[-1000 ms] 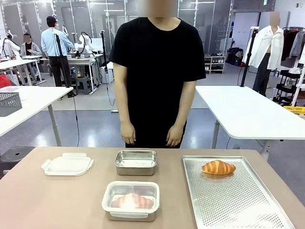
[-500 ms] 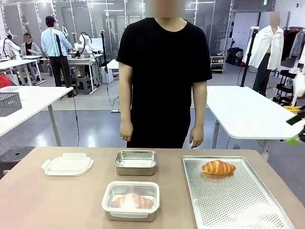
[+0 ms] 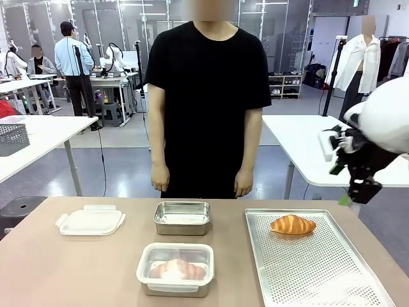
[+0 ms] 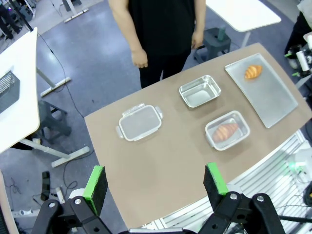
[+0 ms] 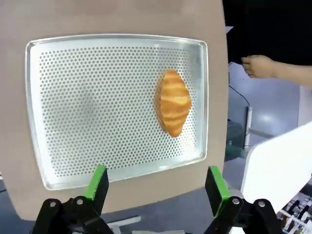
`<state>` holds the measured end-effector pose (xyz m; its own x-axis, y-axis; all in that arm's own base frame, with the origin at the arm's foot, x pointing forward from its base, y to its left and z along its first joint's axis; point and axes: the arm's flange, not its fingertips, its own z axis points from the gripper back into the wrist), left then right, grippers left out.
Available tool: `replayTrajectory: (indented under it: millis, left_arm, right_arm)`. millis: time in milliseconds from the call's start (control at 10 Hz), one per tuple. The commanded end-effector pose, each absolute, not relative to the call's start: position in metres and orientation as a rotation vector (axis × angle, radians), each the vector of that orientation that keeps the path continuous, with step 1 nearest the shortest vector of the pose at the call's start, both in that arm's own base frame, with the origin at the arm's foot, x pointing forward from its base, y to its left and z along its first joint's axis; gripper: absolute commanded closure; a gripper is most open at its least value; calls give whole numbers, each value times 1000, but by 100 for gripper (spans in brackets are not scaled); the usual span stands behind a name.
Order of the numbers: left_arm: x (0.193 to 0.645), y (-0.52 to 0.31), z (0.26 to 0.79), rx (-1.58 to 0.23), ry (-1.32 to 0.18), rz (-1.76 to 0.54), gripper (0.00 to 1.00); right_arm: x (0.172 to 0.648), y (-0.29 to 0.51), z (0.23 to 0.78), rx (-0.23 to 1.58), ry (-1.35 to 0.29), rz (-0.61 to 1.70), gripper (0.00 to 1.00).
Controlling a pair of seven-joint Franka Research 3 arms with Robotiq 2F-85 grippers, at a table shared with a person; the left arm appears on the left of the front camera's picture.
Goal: Place the bread into the airtight container.
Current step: Pick up a Butter Roll and place it into an empty Airtight Container.
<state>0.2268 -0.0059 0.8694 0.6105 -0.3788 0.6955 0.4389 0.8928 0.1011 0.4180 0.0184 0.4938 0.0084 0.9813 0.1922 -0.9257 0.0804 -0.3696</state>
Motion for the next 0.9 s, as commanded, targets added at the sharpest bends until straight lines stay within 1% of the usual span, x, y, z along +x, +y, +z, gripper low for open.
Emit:
replayTrajectory:
  millis: [0,300,500,700,800]
  left_arm:
    - [226,-5,870,-82,-784,-472,0]
    - [226,-5,870,-82,-784,-472,0]
    - [226,-5,870,-82,-784,-472,0]
    - [226,-5,870,-82,-784,-472,0]
    - [226,-5,870,-82,-784,-472,0]
  right_arm:
    - [450,34,470,-163,-390,1487,0]
    - [495,52,411,-148,-311,1532,0]
    - [517,54,388,-121,-297,1548,0]
    - [522,55,383,-89,-311,1531,0]
    - [513,54,377,-105,-286,1541,0]
